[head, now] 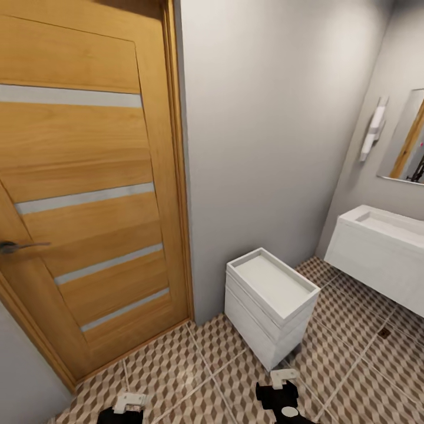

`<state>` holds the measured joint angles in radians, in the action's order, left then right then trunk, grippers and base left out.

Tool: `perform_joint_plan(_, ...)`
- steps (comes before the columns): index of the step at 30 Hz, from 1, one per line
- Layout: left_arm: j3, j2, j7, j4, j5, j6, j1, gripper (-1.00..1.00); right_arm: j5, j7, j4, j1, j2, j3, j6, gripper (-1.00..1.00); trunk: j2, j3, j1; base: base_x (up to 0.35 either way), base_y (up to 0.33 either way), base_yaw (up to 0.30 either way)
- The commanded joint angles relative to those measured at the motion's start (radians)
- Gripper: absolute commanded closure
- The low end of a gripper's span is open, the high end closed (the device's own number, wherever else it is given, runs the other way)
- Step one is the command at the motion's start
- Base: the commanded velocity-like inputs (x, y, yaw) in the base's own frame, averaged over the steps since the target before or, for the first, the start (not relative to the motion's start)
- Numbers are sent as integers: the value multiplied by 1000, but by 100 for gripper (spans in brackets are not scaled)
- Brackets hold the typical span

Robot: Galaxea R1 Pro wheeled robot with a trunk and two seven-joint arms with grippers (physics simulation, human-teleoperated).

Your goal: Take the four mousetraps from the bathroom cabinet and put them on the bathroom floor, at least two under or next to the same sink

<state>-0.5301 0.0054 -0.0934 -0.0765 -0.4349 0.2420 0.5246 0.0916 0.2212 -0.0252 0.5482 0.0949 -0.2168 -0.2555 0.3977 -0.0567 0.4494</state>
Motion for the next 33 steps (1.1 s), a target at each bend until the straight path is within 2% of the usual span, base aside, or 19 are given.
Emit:
perform_joint_plan(1,-8,-1,0,-3,-7,5,2,-100,10,3,1,1,0,-9,-4,-100,2,-2,1,0,0,255)
perform_joint_plan(33,-8,-1,0,-3,-7,5,2,-100,10,3,1,1,0,-9,-4,-100,2,-2,1,0,0,255)
